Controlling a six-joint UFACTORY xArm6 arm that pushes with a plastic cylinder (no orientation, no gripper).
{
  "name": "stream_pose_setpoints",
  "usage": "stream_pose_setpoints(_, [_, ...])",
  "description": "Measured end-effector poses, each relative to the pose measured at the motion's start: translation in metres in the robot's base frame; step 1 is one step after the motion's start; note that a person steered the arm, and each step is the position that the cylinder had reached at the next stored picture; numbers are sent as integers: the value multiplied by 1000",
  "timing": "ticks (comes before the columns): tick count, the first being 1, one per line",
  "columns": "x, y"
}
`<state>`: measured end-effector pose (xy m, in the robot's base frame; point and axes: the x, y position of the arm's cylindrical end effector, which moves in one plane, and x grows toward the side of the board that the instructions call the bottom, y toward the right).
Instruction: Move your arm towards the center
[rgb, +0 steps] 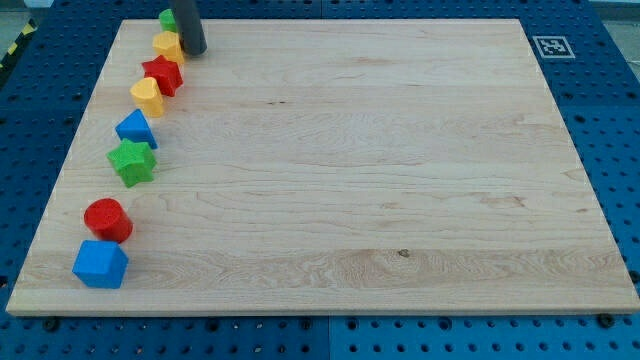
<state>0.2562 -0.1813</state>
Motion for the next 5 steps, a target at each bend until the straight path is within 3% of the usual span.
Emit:
stream_pose_setpoints(2, [-1, -7])
stream_pose_setpoints(4, [-5, 68])
stream_pose_setpoints(5, [-5, 76])
